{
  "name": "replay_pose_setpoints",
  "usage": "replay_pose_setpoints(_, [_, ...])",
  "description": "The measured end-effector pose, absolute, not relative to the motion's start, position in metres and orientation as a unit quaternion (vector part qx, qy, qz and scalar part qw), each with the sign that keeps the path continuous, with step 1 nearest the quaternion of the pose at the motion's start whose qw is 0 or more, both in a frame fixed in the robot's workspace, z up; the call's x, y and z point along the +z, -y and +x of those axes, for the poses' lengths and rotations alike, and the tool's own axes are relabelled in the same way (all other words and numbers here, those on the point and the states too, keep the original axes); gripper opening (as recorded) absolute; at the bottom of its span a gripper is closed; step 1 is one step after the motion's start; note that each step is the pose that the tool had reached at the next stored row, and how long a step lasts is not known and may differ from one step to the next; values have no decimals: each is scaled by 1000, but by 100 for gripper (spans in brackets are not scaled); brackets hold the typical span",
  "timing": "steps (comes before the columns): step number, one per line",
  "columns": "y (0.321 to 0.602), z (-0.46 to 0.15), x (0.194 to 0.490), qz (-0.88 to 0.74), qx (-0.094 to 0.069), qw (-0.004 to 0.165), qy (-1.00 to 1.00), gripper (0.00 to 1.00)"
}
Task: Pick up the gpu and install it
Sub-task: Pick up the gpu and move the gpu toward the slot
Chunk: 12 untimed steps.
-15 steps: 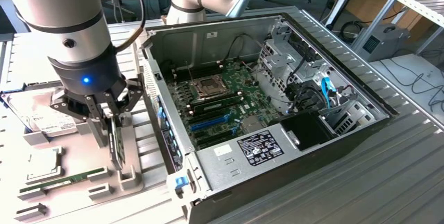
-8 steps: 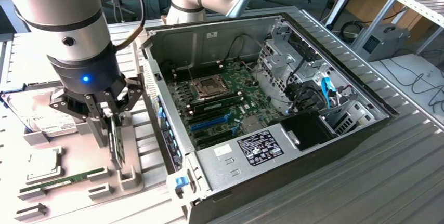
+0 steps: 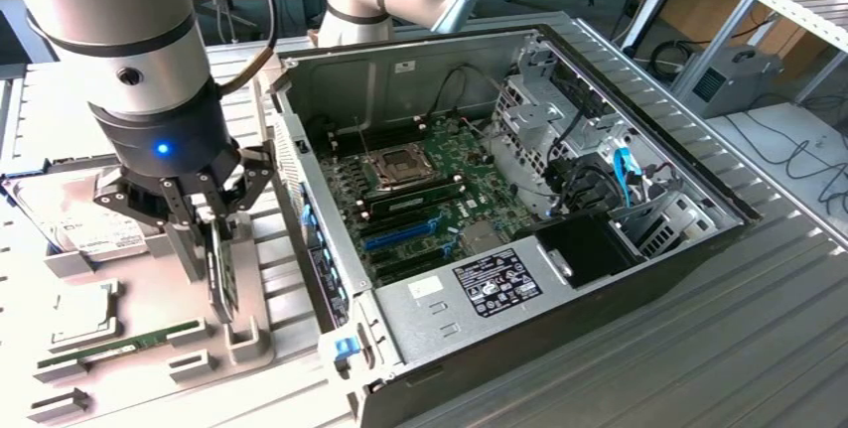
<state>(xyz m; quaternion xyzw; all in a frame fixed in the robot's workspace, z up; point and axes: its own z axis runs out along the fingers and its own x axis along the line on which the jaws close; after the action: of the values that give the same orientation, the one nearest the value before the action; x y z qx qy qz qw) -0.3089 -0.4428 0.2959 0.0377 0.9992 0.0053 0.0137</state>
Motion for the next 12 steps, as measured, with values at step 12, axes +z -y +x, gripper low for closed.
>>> replay_pose_setpoints(12, [443,-309,299,38,5,14,-999,27])
